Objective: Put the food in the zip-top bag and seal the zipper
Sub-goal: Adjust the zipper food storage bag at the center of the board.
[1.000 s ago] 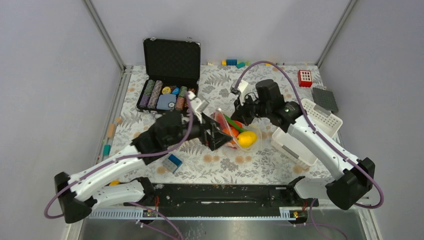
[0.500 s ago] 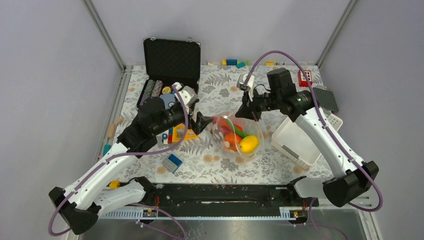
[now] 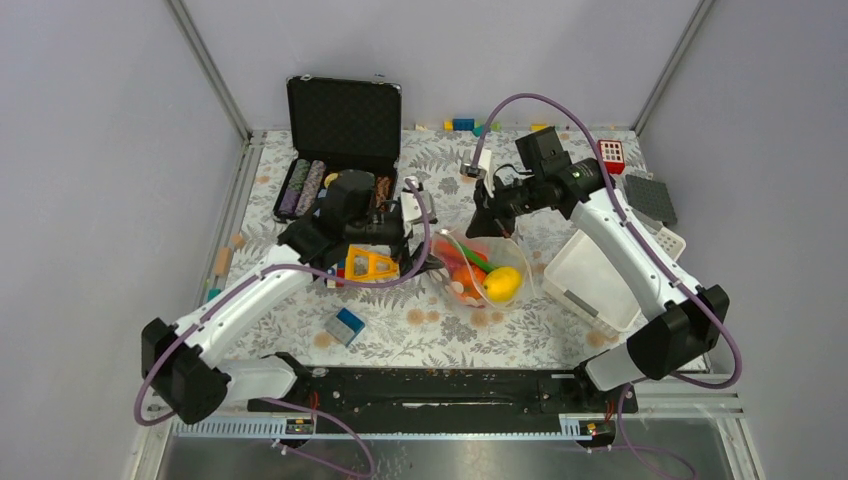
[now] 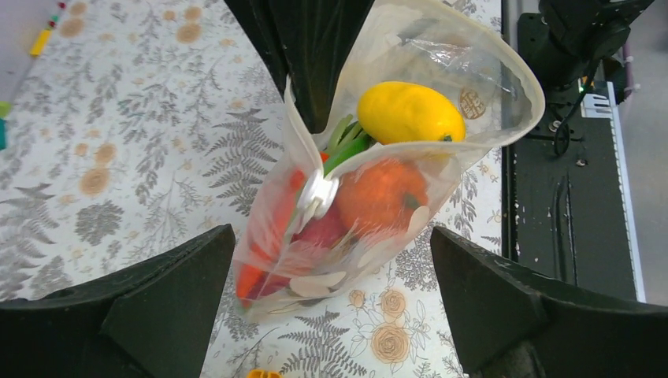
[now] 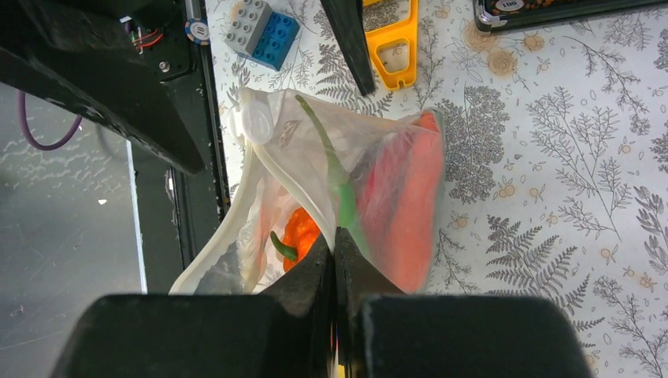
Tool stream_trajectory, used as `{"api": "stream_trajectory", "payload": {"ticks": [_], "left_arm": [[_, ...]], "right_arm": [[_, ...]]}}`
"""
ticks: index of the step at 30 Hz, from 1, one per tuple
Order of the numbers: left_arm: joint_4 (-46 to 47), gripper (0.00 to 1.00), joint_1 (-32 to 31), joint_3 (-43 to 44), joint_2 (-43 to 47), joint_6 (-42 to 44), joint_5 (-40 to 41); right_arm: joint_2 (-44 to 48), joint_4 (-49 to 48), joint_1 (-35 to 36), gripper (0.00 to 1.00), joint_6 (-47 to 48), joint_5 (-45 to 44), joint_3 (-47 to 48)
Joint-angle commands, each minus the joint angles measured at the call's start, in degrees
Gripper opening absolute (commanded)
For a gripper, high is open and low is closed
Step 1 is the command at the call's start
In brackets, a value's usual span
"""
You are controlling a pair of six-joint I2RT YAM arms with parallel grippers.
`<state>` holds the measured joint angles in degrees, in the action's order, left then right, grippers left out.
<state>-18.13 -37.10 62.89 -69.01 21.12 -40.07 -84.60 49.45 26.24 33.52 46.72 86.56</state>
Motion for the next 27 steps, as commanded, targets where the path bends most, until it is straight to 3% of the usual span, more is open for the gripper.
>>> {"api": "stream_trajectory", "payload": {"ticks": [1, 10, 15, 20, 27], "left_arm": [[4.47, 0.96, 0.29, 4.56, -2.97, -0.47, -6.47], [4.85, 0.75, 0.37, 6.57, -8.5, -1.02, -9.65], [3.86, 0.49, 0.75, 6.19, -9.22, -0.13, -11.35], [10.24, 0.42, 1.43, 1.76, -7.05, -2.84, -12.87], [10.93, 0.2, 2.68, -0.41, -5.92, -3.32, -15.21]], "right_arm": [[-0.62, 1.8, -0.14, 0.0, 1.75, 3.76, 3.68], [-1.27, 3.64, -0.14, 0.0, 3.39, 4.95, 3.02], [-2.09, 3.6, -0.09, 0.0, 2.69, 3.2, 3.12], [-2.48, 3.73, -0.14, 0.0, 2.87, 3.67, 2.99], [-2.39, 4.47, -0.14, 0.0, 2.93, 3.72, 3.16]]}}
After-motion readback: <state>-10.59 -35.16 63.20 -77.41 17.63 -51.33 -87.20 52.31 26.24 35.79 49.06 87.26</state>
